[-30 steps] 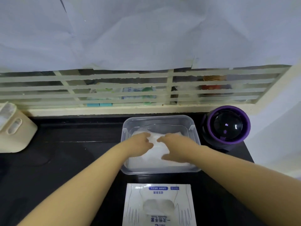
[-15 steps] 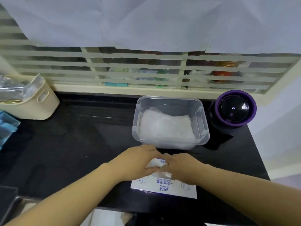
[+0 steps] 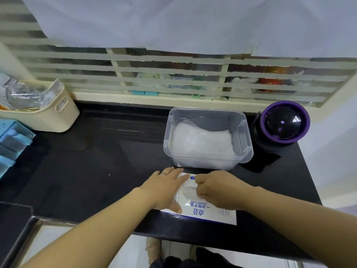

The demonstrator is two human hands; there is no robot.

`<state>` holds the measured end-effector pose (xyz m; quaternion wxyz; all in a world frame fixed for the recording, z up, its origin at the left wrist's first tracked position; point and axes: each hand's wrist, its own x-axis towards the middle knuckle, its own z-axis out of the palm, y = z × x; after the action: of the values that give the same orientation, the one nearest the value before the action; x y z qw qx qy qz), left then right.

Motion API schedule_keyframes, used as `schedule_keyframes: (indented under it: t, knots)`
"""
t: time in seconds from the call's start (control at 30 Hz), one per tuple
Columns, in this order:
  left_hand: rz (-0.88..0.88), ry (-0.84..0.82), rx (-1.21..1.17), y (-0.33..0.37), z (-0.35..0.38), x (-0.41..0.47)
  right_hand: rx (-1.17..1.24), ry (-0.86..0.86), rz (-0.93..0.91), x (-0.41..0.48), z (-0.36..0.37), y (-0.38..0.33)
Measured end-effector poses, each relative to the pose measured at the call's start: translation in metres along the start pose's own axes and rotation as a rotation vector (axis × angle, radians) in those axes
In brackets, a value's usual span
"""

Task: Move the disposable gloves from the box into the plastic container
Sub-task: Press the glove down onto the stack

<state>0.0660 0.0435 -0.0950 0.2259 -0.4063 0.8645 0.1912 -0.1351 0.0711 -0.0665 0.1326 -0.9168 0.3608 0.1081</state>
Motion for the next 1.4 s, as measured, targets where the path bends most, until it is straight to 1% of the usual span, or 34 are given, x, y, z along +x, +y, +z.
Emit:
schedule_keyframes:
  t: [0.07,0.13,0.23,0.37,0.43,0.5,0.53,0.6,0.67,0.7,0.77,0.87,0.9,0.97,1.03,1.07,1.1,1.13,1.2,1.27,1.33,1.4]
  knots:
    - [0.010,-0.003,0.002,0.004,0.002,0.000,0.092,0.098,-0.021,-0.008,-0.016,0.000]
    - [0.014,-0.004,0.020,0.008,0.003,-0.001,0.127,0.139,0.000,-0.014,-0.032,0.001]
    - [0.015,0.013,0.049,0.011,0.001,-0.002,0.151,0.138,0.090,-0.017,-0.049,0.006]
    - [0.029,-0.002,0.033,0.012,-0.004,-0.002,0.249,0.216,0.248,-0.018,-0.073,0.013]
    - [0.019,-0.024,0.024,0.011,-0.009,-0.003,0.317,0.206,0.306,-0.017,-0.077,0.019]
    - [-0.001,-0.044,0.022,0.011,-0.012,-0.005,0.435,0.234,0.344,-0.017,-0.079,0.023]
    - [-0.021,-0.049,0.015,0.012,-0.013,-0.006,0.503,0.275,0.369,-0.018,-0.081,0.025]
    - [-0.042,-0.053,0.001,0.012,-0.014,-0.009,0.662,0.411,0.441,-0.019,-0.087,0.032]
    - [-0.020,-0.019,-0.015,0.012,-0.016,-0.012,0.837,0.541,0.531,-0.022,-0.092,0.040]
    - [-0.012,0.007,-0.064,0.011,-0.019,-0.014,0.945,0.573,0.582,-0.023,-0.094,0.042]
    - [-0.034,0.035,-0.235,0.009,-0.031,-0.022,1.227,0.597,0.659,-0.027,-0.095,0.043]
    - [-0.041,0.057,-0.432,0.004,-0.064,-0.039,1.720,0.585,0.706,-0.031,-0.092,0.038]
    - [-0.018,0.109,-0.506,0.004,-0.077,-0.045,1.848,0.590,0.705,-0.032,-0.090,0.038]
    - [0.022,0.267,-0.677,0.008,-0.100,-0.054,2.036,0.611,0.686,-0.031,-0.087,0.037]
    - [0.024,0.507,-0.792,0.017,-0.118,-0.057,2.123,0.606,0.677,-0.027,-0.087,0.034]
    - [0.025,0.638,-0.816,0.022,-0.123,-0.056,2.144,0.581,0.671,-0.025,-0.086,0.032]
    - [0.037,0.731,-0.799,0.029,-0.127,-0.054,2.160,0.536,0.648,-0.023,-0.087,0.028]
    - [0.059,0.778,-0.749,0.034,-0.131,-0.052,2.187,0.474,0.608,-0.021,-0.089,0.026]
    - [0.113,0.765,-0.627,0.041,-0.131,-0.042,2.208,0.370,0.518,-0.020,-0.093,0.022]
    - [0.145,0.768,-0.569,0.041,-0.132,-0.031,2.209,0.281,0.387,-0.020,-0.100,0.019]
    - [0.183,0.838,-0.614,0.040,-0.134,-0.023,2.185,0.284,0.304,-0.021,-0.105,0.016]
    - [0.211,0.931,-0.680,0.039,-0.135,-0.019,2.153,0.352,0.297,-0.021,-0.108,0.017]
